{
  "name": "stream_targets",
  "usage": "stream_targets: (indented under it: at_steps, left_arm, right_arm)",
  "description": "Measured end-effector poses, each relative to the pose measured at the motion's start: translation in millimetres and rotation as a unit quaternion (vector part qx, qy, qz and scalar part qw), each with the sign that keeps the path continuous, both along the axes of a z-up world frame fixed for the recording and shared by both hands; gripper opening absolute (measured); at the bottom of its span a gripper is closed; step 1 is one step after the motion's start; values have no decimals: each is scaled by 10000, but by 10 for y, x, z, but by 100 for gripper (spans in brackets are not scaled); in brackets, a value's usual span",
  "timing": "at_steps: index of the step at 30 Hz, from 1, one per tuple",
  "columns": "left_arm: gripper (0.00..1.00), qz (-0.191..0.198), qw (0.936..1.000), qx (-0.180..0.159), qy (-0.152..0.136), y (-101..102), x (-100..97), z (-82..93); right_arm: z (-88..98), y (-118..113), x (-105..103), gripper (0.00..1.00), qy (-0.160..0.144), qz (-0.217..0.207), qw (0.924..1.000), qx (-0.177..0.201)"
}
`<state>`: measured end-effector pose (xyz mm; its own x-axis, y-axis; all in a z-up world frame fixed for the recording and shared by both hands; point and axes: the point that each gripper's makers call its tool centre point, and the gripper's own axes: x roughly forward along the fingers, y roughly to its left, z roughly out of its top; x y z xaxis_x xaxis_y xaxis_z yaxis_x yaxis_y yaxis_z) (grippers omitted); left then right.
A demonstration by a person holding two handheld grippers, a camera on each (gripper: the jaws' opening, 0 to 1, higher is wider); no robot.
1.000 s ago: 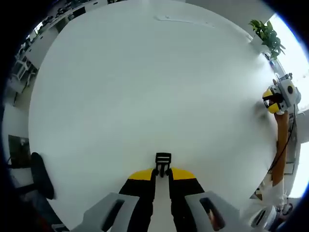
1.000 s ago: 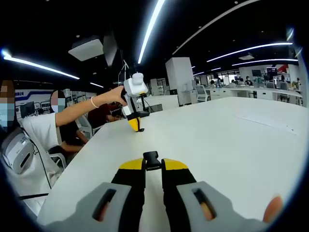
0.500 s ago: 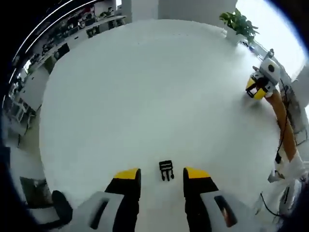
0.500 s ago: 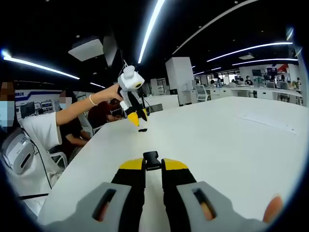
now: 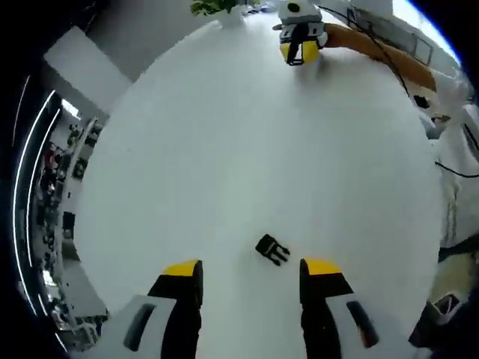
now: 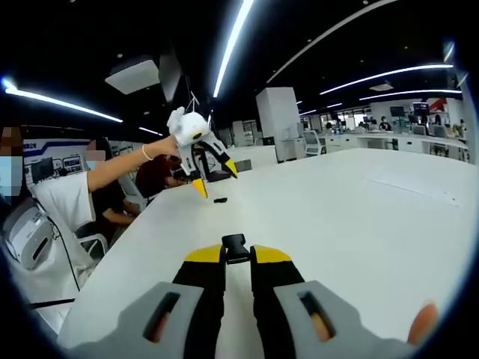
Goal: Snap the two parts of the plastic buckle together until the buckle closes and remains connected.
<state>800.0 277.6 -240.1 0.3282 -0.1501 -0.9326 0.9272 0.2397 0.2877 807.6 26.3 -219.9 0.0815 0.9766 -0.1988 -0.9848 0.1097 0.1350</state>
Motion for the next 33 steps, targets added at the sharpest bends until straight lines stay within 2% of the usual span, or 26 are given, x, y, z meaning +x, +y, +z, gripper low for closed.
stream_targets:
  at_steps: [1, 2, 4, 5, 7, 8, 11, 16, 19, 24, 27, 30, 33]
  left_arm:
    - [44, -348, 9994, 43, 56, -66, -43, -18]
    - [38, -391, 9991, 129, 135, -83, -83, -28]
    - [34, -436, 9985, 179, 277, -123, -116, -47]
    - [36, -463, 9983, 200, 293, -145, -104, -53]
    - [42, -781, 9957, 400, 307, -176, -109, -63]
    - [43, -771, 9955, 431, 349, -185, -111, -67]
    - [43, -1011, 9919, 563, 530, -216, -118, -78]
    - [41, -1362, 9818, 1027, 832, -191, -126, -144]
    - [36, -1455, 9747, 1236, 1161, -163, -152, -190]
    - [29, -1555, 9697, 1308, 1355, -183, -176, -241]
    - [27, -1525, 9705, 1283, 1357, -190, -175, -243]
    - [23, -1321, 9702, 1222, 1624, -173, -249, -260]
    - [20, -1263, 9728, 1122, 1584, -178, -195, -255]
  right_arm:
    - [1, -1, -1, 12, -3, -1, 10000, 3]
    - [2, -2, -6, 12, 0, -2, 10000, 9]
    - [4, -4, -20, 12, 7, -3, 10000, 23]
    - [3, -5, -21, 12, 8, -5, 10000, 22]
    - [1, -4, -31, 12, 13, -10, 10000, 25]
    - [6, -5, -23, 12, 12, -12, 10000, 34]
    - [11, -4, -42, 12, 6, -11, 10000, 50]
    - [13, -9, -59, 12, 19, -28, 10000, 72]
    - [17, -11, -74, 12, 21, -36, 10000, 87]
    - [25, -6, -92, 12, 31, -44, 9999, 123]
    - [29, 2, -105, 12, 37, -37, 9999, 141]
    - [24, 10, -109, 12, 41, -33, 9999, 134]
    - [7, 17, -119, 12, 54, -36, 9999, 108]
